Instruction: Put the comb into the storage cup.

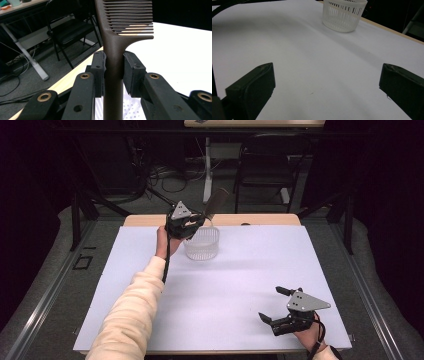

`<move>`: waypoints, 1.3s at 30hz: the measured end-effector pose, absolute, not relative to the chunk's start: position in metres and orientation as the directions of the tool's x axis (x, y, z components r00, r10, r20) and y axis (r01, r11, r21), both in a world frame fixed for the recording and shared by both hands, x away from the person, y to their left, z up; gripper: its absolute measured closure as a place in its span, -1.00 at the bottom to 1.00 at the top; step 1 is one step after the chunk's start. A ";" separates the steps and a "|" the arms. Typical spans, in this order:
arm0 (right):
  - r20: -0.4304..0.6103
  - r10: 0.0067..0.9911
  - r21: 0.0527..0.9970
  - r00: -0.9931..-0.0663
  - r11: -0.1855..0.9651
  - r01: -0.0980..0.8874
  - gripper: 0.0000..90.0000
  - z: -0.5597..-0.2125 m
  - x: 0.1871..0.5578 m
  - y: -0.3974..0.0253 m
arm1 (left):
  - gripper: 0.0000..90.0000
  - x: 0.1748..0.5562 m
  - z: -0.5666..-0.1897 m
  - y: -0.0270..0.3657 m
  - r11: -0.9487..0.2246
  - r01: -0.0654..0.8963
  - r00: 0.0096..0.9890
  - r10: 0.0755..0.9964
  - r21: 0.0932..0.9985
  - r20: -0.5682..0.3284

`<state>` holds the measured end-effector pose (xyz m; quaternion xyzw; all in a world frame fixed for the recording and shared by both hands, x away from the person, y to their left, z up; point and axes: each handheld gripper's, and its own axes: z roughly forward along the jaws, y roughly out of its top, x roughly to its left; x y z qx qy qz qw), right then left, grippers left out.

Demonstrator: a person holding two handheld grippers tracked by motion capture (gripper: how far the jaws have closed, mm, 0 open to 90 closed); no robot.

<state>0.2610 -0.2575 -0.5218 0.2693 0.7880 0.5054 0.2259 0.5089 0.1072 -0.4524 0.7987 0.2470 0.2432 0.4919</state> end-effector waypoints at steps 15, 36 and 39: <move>-0.084 0.652 0.918 -0.753 0.345 0.196 -1.00 -0.522 0.261 -0.257 | 0.61 0.511 -0.456 0.106 -0.421 0.156 0.772 0.616 0.894 0.155; -0.082 0.653 0.919 -0.753 0.343 0.197 -1.00 -0.522 0.261 -0.257 | 0.61 0.515 -0.466 0.103 -0.468 0.149 0.798 0.578 0.871 0.173; -0.083 0.654 0.920 -0.752 0.341 0.195 -1.00 -0.522 0.261 -0.258 | 0.61 0.516 -0.467 0.103 -0.480 0.148 0.800 0.572 0.865 0.180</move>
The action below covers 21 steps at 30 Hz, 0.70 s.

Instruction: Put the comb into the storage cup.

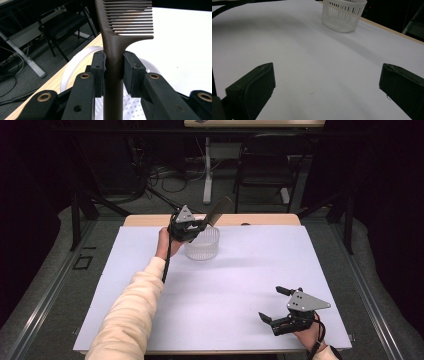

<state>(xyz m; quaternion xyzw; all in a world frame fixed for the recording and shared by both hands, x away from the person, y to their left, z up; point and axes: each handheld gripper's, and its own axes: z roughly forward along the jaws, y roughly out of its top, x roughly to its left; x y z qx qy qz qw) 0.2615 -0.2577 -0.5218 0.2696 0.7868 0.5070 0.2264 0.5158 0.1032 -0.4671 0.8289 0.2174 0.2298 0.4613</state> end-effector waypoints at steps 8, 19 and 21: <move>-0.083 0.654 0.919 -0.752 0.342 0.195 -1.00 -0.522 0.262 -0.258 | 0.60 0.518 -0.470 0.103 -0.499 0.152 0.803 0.566 0.853 0.188; -0.083 0.654 0.919 -0.752 0.342 0.196 -1.00 -0.522 0.262 -0.258 | 0.61 0.519 -0.473 0.100 -0.524 0.150 0.807 0.555 0.839 0.203; -0.083 0.654 0.919 -0.752 0.341 0.196 -1.00 -0.522 0.262 -0.258 | 0.60 0.519 -0.474 0.100 -0.524 0.151 0.808 0.554 0.838 0.200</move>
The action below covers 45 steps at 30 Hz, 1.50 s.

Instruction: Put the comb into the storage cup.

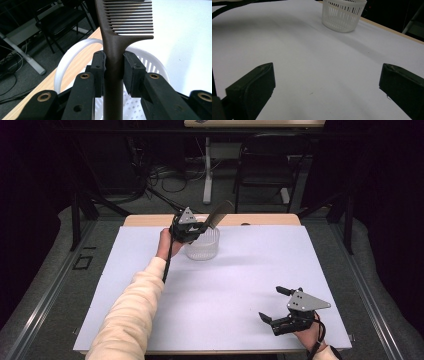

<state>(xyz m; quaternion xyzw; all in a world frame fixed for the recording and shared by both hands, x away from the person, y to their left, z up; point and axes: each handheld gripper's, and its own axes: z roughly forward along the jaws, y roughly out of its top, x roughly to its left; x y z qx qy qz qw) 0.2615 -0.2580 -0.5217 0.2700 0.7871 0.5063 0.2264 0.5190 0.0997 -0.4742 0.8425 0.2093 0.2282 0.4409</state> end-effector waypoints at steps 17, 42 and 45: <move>-0.085 0.654 0.919 -0.752 0.343 0.194 -1.00 -0.521 0.261 -0.259 | 0.60 0.520 -0.481 0.095 -0.567 0.144 0.817 0.530 0.811 0.226; -0.084 0.656 0.920 -0.750 0.340 0.195 -1.00 -0.521 0.262 -0.259 | 0.60 0.524 -0.492 0.089 -0.642 0.129 0.828 0.489 0.756 0.274; -0.083 0.656 0.920 -0.750 0.340 0.195 -1.00 -0.521 0.262 -0.259 | 0.60 0.524 -0.492 0.089 -0.641 0.128 0.825 0.492 0.757 0.277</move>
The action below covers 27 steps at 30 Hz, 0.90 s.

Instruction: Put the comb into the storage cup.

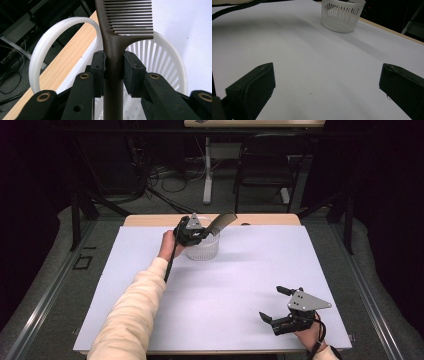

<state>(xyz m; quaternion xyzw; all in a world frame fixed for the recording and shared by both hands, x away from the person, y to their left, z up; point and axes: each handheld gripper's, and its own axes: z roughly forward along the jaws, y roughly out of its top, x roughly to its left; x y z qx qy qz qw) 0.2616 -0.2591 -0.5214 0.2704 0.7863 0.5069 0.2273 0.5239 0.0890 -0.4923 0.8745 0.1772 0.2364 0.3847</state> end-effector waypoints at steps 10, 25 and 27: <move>-0.082 0.657 0.921 -0.749 0.338 0.196 -1.00 -0.521 0.261 -0.259 | -0.08 0.522 -0.489 0.091 -0.632 0.146 0.817 0.510 0.761 0.267; -0.083 0.657 0.920 -0.749 0.339 0.195 -1.00 -0.521 0.262 -0.259 | -0.74 0.506 -0.459 0.099 -0.619 0.104 0.796 0.522 0.779 0.308; -0.083 0.656 0.920 -0.750 0.340 0.195 -1.00 -0.521 0.261 -0.259 | -0.83 0.503 -0.456 0.100 -0.622 0.103 0.794 0.522 0.776 0.313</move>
